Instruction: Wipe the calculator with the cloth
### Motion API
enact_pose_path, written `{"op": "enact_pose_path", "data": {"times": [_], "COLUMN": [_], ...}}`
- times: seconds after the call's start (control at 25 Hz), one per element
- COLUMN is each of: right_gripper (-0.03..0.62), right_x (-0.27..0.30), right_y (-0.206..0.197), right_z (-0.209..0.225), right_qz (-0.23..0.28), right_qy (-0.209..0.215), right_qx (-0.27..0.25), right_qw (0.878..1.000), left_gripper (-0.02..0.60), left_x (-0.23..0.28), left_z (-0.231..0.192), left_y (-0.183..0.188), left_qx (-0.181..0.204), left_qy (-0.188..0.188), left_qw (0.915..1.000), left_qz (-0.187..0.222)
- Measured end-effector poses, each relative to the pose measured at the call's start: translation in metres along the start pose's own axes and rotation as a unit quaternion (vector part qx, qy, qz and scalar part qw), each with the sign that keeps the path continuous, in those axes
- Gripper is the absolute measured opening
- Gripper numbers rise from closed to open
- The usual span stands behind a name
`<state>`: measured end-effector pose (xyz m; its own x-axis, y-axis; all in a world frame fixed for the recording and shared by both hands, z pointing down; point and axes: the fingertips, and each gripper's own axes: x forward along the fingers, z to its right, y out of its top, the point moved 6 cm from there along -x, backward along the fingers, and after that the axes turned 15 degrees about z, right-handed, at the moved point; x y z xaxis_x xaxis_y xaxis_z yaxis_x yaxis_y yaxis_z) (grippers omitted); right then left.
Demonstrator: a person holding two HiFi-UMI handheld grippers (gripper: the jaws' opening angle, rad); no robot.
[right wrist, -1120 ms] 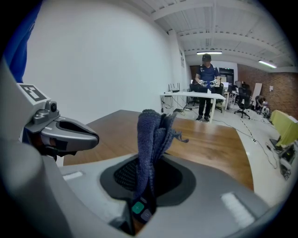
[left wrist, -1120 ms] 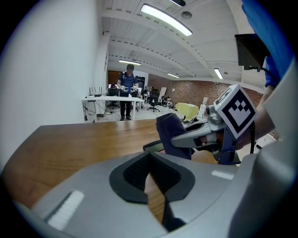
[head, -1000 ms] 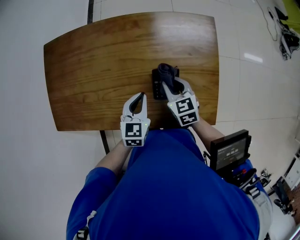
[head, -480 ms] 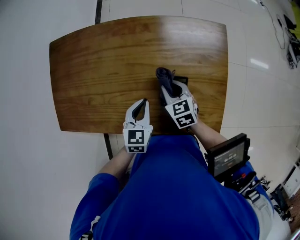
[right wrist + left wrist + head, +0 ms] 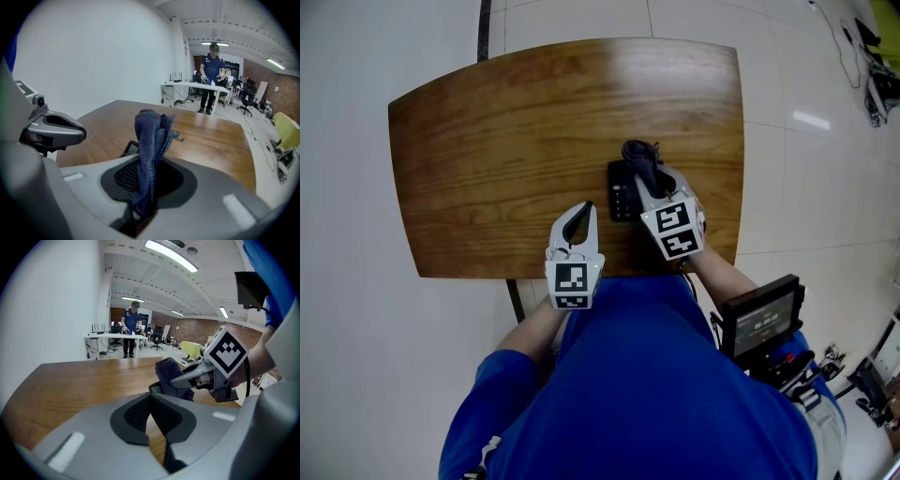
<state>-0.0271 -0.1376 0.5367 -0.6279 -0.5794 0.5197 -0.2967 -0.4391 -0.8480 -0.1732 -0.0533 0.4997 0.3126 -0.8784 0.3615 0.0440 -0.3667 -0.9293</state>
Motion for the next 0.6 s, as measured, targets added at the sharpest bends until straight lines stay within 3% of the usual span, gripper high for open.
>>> {"op": "enact_pose_path", "data": {"times": [0.6], "right_gripper": [0.078], "right_x": [-0.019], "right_y": [-0.022], "right_z": [0.032], "right_qz": [-0.018], "right_qy": [-0.051], "right_qx": [0.008], "right_qw": [0.999], "left_gripper": [0.005], "left_x": [0.016], "left_z": [0.009], "left_y": [-0.011], "left_qx": [0.0], "left_qy": [-0.03], "left_qw": [0.9996], "left_qz": [-0.002]}}
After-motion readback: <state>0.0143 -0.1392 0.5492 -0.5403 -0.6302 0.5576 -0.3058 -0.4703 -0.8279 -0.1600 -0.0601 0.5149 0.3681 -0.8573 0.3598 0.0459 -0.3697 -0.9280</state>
